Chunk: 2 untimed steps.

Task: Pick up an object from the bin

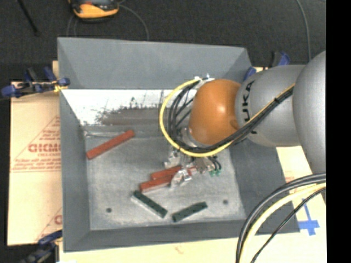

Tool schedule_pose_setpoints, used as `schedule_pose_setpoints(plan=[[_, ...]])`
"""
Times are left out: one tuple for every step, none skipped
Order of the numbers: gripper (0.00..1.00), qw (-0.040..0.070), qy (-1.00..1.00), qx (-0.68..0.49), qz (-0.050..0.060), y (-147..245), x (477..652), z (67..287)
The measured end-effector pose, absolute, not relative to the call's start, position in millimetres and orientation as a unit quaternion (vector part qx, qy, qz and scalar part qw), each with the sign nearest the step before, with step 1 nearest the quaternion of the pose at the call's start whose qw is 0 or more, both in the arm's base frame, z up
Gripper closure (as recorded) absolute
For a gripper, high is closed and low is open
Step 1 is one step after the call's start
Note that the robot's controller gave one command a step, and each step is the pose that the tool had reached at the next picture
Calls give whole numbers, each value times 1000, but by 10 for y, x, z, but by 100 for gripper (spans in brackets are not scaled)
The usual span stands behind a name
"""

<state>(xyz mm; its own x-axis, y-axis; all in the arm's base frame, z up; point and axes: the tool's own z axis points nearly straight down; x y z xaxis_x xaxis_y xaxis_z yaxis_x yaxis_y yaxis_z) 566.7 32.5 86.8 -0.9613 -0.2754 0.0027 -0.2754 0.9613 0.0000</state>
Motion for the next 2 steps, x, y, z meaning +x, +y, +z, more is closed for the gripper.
schedule_pose_setpoints(plan=[[100, 4, -990, 139, 0, 321, 5652, 1059], [100, -1, -990, 138, 1, 316, 5681, 1224]])
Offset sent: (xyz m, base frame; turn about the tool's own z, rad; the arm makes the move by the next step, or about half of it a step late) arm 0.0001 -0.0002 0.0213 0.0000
